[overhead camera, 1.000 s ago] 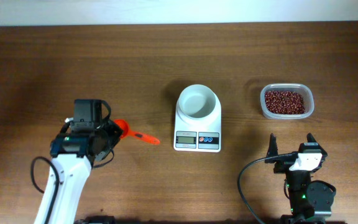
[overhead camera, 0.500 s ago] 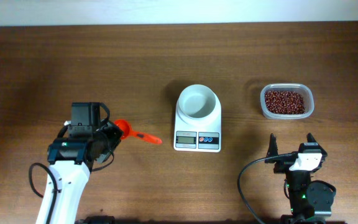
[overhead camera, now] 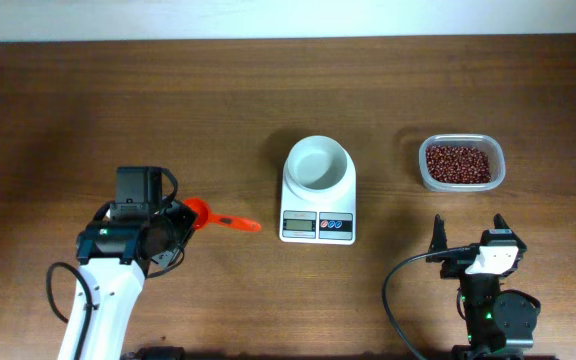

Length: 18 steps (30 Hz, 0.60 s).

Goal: Scoop and weigh 50g on scale
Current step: 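Grasp the orange scoop with the left gripper and lift it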

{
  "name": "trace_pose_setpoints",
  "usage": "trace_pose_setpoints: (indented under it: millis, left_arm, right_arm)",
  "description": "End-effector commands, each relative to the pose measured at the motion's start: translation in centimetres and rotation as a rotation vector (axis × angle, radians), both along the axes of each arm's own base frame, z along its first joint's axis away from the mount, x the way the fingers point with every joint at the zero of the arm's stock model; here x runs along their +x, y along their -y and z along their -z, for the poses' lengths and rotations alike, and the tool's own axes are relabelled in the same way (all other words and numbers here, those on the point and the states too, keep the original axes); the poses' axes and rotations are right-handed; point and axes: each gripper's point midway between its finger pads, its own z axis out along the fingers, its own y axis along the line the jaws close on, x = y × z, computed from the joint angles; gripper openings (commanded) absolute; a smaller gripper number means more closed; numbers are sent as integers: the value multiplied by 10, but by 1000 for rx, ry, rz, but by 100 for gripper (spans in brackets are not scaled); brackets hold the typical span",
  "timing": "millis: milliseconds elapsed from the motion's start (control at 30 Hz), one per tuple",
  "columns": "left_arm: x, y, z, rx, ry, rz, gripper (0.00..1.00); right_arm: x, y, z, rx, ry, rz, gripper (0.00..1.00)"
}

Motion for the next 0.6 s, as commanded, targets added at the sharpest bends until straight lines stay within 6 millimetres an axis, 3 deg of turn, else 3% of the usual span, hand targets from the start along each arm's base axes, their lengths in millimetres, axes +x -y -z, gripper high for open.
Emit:
trace_pose_setpoints:
  millis: [0,333,567]
  left_arm:
    - [0,-1,-7,-18,10,-37,0]
    - [0,-4,-7,-14,3,-83,0]
    - [0,-17,-6,-26,-4,-308,0]
  right_arm:
    - [0,3,3,3,-5,15,99]
    - [0,3,3,3,-5,15,99]
    - [0,4,3,-1,-5,19,99]
